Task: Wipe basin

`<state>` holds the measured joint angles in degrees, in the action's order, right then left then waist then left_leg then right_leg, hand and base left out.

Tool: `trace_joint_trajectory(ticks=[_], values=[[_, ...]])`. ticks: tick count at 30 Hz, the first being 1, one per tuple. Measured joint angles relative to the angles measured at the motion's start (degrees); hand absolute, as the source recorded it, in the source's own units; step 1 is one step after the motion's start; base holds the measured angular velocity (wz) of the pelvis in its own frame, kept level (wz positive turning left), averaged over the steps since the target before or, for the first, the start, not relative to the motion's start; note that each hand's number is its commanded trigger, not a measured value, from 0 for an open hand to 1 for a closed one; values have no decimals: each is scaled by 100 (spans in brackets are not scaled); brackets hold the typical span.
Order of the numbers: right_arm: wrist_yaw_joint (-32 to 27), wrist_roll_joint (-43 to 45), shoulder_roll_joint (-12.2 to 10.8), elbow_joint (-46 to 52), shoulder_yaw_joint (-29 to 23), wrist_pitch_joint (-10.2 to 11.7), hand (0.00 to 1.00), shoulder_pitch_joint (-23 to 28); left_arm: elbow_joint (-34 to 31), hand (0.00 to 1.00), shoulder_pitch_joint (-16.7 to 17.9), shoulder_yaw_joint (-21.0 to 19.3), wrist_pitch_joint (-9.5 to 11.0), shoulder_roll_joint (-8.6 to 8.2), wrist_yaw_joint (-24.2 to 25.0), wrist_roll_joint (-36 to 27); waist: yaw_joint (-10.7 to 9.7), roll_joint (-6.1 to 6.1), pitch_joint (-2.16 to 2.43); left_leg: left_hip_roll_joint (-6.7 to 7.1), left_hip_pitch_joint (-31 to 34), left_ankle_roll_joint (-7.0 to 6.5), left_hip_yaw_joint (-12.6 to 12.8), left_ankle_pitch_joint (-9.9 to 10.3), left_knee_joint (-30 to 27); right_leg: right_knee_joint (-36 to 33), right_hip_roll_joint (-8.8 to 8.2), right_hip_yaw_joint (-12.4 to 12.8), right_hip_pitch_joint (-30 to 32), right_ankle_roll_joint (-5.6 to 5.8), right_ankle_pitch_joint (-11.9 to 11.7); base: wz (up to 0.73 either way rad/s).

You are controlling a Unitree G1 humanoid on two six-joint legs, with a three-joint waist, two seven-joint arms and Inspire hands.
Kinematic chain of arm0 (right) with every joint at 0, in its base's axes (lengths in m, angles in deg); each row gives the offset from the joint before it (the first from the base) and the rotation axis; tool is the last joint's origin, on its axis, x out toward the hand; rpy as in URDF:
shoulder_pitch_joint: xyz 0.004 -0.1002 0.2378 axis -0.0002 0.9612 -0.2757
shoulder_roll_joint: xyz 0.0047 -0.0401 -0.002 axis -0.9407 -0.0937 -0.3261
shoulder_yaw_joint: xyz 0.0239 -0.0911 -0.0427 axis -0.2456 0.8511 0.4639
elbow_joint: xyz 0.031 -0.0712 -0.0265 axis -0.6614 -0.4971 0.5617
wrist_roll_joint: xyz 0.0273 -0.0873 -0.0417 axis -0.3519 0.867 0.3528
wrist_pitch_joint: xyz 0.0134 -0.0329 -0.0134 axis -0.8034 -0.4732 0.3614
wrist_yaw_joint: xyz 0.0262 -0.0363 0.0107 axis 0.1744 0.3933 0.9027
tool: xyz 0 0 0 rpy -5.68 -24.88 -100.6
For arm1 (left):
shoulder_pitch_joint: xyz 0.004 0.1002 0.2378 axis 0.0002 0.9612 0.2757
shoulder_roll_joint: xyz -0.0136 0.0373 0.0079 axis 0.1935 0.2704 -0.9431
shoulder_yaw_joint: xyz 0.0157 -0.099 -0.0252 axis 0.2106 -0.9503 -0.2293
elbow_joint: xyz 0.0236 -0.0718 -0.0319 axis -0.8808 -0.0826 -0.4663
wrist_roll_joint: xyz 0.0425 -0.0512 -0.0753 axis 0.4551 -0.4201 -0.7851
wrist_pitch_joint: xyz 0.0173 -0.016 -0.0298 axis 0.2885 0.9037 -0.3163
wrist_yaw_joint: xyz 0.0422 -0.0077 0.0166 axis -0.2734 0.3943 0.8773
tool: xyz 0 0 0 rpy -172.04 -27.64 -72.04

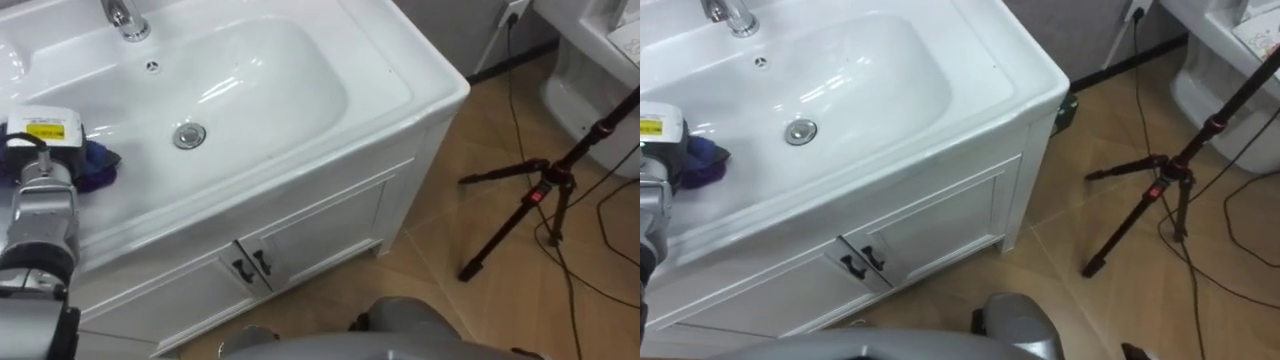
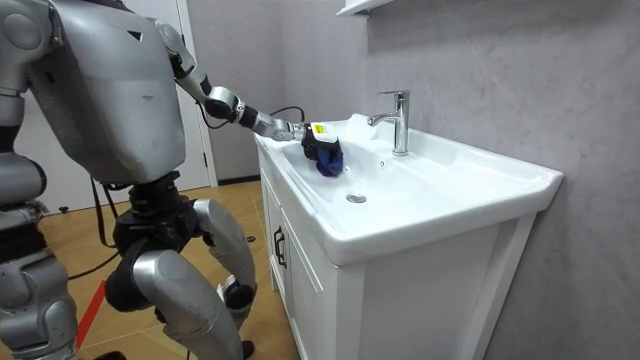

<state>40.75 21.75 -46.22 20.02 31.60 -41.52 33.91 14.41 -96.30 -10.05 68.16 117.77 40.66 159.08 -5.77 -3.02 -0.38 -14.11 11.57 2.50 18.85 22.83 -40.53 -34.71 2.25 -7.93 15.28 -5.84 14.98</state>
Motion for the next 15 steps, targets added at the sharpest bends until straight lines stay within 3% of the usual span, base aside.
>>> trace_joint_trajectory(ticks=[8,15], values=[[-9,-1,40,98,-2,23,0,22,-4,100,6,-2,0,10,-148,346,115,-39,6,68,77,12,-174,1,-65,-150,-19,-11,74,-23,78,3],[-10,-2,41,122,-11,20,0,57,-3,100,16,-12,-3,13,-182,573,136,-42,10,84,57,13,-178,1,-34,-134,-17,-1,55,-15,73,1]])
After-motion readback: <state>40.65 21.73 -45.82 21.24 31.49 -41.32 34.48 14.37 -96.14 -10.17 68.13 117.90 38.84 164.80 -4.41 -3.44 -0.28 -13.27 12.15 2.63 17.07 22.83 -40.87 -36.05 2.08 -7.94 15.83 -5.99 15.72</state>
